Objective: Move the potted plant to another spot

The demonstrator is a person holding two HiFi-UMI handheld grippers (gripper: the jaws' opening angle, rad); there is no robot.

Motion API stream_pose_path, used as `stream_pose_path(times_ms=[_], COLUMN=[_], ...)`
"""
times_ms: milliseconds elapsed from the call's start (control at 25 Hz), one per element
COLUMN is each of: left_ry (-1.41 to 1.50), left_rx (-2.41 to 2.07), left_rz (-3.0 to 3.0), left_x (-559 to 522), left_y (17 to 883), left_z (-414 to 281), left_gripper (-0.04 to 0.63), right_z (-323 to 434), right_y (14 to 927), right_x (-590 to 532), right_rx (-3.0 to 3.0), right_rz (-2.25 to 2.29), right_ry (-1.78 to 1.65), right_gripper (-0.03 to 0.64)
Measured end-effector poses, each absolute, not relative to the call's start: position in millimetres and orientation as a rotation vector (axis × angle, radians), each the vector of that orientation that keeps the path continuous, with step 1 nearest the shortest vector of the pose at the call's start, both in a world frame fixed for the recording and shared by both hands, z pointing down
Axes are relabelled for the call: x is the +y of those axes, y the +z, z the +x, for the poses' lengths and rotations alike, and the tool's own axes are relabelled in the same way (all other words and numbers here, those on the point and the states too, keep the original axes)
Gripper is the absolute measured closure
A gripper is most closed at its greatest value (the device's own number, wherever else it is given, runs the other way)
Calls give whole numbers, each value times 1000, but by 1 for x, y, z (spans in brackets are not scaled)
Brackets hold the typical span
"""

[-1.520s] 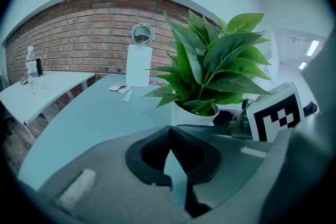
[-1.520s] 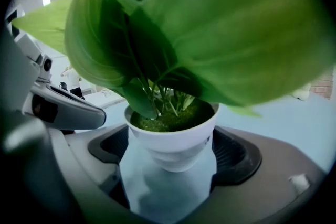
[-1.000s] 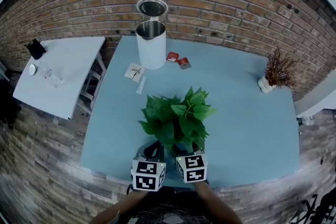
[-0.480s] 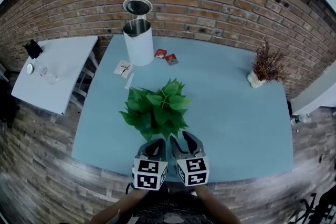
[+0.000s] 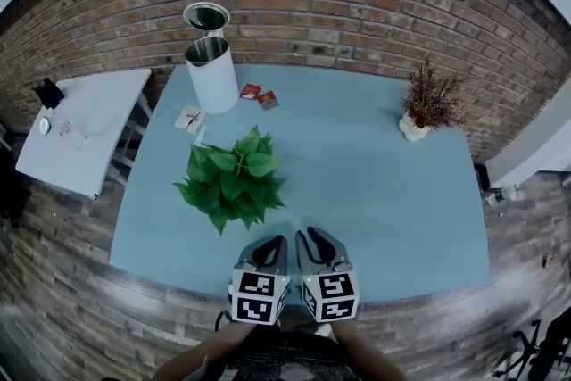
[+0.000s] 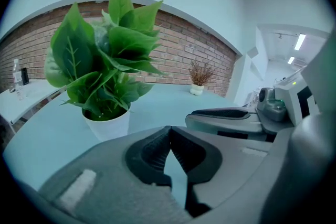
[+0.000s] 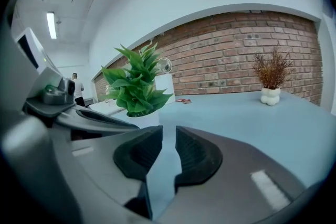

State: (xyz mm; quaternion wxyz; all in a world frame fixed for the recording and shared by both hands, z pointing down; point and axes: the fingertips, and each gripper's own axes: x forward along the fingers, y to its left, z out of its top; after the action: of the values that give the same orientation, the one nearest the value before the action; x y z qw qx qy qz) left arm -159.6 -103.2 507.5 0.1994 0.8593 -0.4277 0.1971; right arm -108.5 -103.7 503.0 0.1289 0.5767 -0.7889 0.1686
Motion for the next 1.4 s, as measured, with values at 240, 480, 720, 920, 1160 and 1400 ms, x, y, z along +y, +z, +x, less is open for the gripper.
stream_pose_path(times_ms=[240,480,720,920,1160,1400], left_ry=[534,538,524,525,540,546], left_rx=[-1185,-1204,-1212,-1213,-1222,-1228], left_rz=[2423,2442,2459,2468,2493,2492], left_x=[-91,-84,-75,-66,-56,-46], left_y=[500,491,485,483,479,479], left_z=[-129,-109,-89,-73,-57,-47], left_gripper=[595,595,597,597,597,597], right_z=[-78,-58,-41,-24,-5,4], right_y=[491,483,479,479,478,479], right_x=[-91,-82,-72,-61,-51,-42], right_rx=[-2294,-2311,-2325,-2318,-2311,-2314], right_rz=[1710,1690,1680,1681,1687,1676], right_ry=[472,451,480,502,517,530], right_gripper=[605,611,611,611,611,611])
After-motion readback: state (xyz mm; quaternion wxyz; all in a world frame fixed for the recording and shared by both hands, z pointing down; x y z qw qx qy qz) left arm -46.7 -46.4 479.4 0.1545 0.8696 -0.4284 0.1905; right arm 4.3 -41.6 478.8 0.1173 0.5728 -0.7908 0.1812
